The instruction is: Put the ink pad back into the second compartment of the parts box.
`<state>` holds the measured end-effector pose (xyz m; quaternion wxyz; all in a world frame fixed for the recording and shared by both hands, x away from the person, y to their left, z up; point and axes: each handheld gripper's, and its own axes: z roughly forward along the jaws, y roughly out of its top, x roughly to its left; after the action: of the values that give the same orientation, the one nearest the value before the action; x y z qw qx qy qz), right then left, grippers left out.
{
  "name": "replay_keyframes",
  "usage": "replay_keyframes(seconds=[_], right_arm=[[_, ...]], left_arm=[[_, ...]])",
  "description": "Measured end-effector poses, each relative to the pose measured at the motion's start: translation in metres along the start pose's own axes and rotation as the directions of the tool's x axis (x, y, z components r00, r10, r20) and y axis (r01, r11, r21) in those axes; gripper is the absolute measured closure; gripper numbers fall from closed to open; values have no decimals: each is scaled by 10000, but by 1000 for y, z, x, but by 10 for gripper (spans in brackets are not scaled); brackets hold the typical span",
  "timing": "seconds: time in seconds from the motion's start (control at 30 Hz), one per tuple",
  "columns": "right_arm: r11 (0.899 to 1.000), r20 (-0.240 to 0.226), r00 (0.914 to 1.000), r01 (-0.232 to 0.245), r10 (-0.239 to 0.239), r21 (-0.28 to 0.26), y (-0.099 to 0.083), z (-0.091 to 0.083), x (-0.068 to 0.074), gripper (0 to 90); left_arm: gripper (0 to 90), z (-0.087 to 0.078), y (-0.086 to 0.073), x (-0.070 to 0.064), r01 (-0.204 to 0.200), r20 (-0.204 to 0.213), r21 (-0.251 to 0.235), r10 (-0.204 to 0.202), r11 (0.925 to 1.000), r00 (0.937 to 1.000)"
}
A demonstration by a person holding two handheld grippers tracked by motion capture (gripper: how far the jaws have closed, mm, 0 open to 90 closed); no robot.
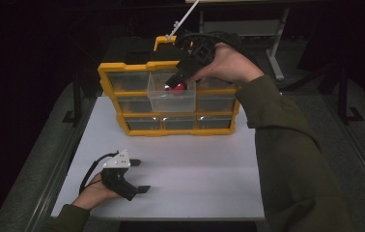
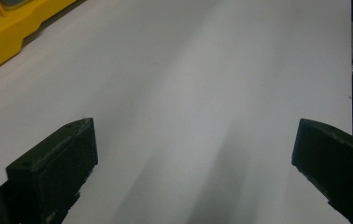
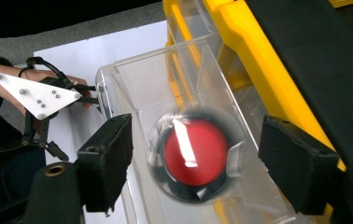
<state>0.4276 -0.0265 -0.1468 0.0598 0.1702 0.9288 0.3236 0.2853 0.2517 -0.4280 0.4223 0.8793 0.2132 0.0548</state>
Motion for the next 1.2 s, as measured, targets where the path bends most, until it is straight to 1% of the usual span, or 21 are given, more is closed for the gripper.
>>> replay_keyframes(seconds=[0.23, 0.37, 0.43, 0.63, 0.73, 0.93, 1.0, 1.1, 1.2], right_arm=[[9997, 85, 10000, -46, 48, -252, -9, -10, 2, 247], [9989, 257, 9996, -137, 148, -443, -20, -19, 4, 242], [9981, 268, 9995, -155, 171, -592, -25, -25, 4, 241], [9978, 402, 9990, -163, 188, -638, -41, -35, 9, 222], [9967, 334, 9993, -117, 145, -797, -49, -38, 12, 214], [9969, 487, 9987, -126, 164, -772, -68, -36, 18, 184], [9969, 533, 9985, -61, 103, -789, -75, -33, 19, 174], [9963, 536, 9984, -138, 183, -848, -87, -29, 20, 166], [9953, 563, 9977, -338, 390, -906, -99, -23, 19, 147]], left_arm=[[0, -1, 0, 0, 35, -7, 7, -35, 10000, 10000], [0, -1, -1, 1, 15, -21, 28, -15, 10000, 10000], [0, 0, -1, 1, 22, -32, 37, -22, 10000, 10000], [0, 0, -1, 1, 30, -34, 78, -29, 10000, 10000], [0, 0, -2, 1, 74, -63, 64, -73, 10000, 10000], [0, 0, -2, 1, 74, -70, 102, -73, 9999, 9999], [0, 1, -2, 1, 83, -60, 113, -82, 9999, 9999], [0, 1, -2, 1, 118, -63, 84, -117, 9999, 9999], [0, 0, -2, 1, 91, -77, 88, -90, 9999, 9999]])
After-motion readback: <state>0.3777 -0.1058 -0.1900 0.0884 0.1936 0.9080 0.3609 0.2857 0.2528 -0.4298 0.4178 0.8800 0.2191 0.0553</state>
